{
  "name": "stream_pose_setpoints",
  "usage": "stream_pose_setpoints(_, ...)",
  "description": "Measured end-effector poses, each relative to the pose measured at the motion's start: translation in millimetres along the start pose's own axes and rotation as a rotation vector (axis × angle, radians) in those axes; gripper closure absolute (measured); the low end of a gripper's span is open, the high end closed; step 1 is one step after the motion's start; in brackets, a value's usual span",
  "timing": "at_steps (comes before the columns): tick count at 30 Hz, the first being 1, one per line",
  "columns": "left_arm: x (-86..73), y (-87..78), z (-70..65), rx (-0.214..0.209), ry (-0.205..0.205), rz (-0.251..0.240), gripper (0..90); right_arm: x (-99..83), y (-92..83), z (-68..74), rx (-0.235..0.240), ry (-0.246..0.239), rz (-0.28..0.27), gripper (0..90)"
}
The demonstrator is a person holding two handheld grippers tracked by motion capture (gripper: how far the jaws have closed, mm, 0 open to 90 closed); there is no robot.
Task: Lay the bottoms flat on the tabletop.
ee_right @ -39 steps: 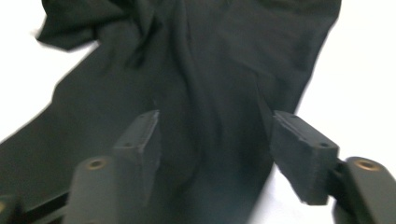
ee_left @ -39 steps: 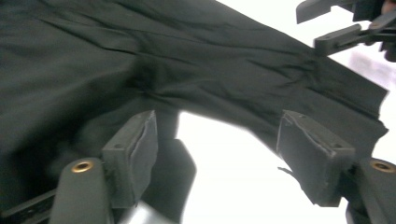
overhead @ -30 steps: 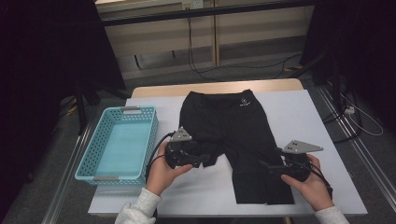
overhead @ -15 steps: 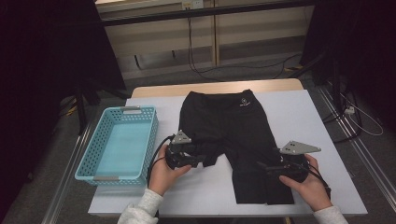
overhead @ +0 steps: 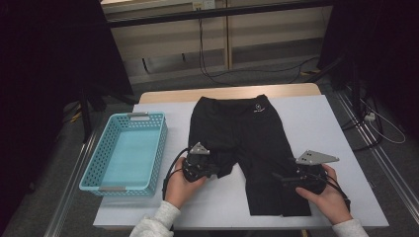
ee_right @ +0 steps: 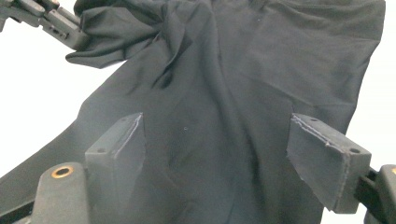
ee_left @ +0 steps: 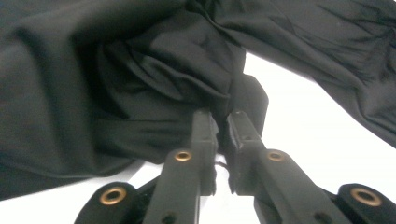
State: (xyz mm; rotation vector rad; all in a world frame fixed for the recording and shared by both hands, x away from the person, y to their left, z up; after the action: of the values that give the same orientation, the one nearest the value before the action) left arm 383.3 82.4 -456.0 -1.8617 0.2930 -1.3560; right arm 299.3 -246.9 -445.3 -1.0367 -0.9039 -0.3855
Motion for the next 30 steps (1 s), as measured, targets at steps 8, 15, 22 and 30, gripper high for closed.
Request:
stream_pose_setpoints(8, 9.7, -28.5, 7.3, -0.009, -0.037, -0.069, 86.6, 1.0, 0.2, 2.8, 0.006, -0.005, 0.000, 20.1)
stream_pose_setpoints(15, 19.6, -58.4, 12.8, 0.020, -0.037, -0.150, 88.4, 0.9, 0.8, 4.5, 0.017, -0.010, 0.002, 19.7)
stream_pose_setpoints(22, 24.7, -64.0, 12.0, 0.021, -0.020, -0.184, 88.5, 1.3, 1.1, 5.8, 0.031, -0.015, 0.005, 19.3)
stream_pose_setpoints(30, 26.8, -74.7, 18.0, 0.048, -0.024, -0.227, 88.4, 1.0, 2.1, 7.4, 0.043, -0.025, 0.008, 19.2)
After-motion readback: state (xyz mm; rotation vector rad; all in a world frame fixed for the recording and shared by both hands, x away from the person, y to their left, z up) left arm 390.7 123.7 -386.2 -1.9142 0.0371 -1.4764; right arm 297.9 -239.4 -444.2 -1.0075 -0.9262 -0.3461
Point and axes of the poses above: each handheld gripper's, and its own axes: y roughly forward along the jaws, x roughly out of its top, z roughly to its left, the point moved 1 cm from there along y, roughly forward along the jaws, and after that the axes turned 10 degrees about y, right-handed, at the moved point
